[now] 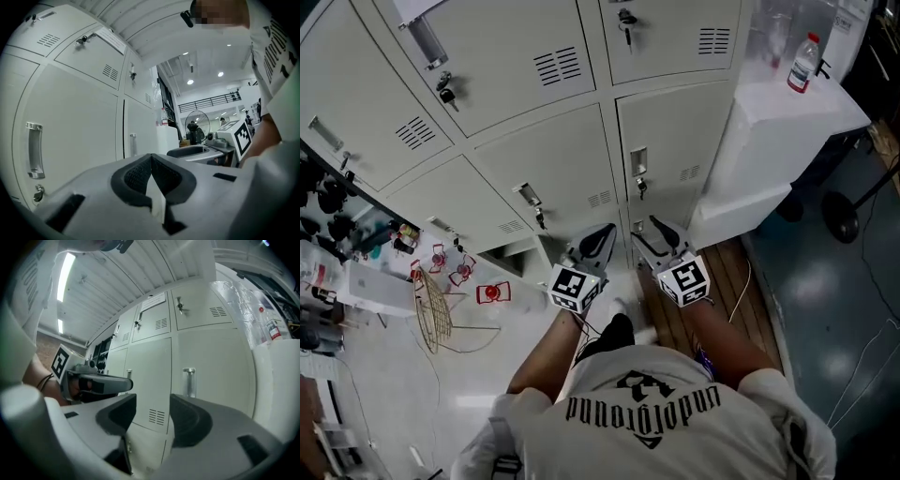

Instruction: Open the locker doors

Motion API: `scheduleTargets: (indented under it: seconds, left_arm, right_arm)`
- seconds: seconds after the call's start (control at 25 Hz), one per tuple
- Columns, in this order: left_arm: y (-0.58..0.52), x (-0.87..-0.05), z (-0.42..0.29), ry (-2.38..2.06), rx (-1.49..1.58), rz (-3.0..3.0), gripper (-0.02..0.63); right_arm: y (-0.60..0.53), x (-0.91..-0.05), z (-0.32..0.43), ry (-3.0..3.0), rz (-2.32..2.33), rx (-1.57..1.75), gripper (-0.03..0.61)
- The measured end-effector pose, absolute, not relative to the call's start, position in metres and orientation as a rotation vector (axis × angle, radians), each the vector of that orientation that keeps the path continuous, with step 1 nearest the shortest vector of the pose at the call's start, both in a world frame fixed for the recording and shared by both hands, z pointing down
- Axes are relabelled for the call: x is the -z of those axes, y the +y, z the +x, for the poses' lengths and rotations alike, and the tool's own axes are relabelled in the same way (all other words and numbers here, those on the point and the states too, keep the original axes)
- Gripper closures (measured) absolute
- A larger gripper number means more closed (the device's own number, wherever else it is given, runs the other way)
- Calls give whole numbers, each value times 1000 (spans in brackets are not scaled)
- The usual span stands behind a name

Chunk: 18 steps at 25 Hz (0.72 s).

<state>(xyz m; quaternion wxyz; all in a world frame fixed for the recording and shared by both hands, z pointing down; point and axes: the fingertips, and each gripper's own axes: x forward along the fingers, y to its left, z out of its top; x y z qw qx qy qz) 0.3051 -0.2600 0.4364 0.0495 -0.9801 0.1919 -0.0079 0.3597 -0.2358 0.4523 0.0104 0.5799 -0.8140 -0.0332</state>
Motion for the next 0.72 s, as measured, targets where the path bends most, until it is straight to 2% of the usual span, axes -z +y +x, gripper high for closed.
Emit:
scheduleTargets:
  seconds: [0.4,0.72]
  left_arm:
    - [-340,-443,338,544,18,-3004,606]
    - [-367,-449,356,502,43,-3020,606]
  right_arm:
    - [-346,-441,398,-2490,1823,123,342]
    - [-388,-445,400,-2522,1781,91,342]
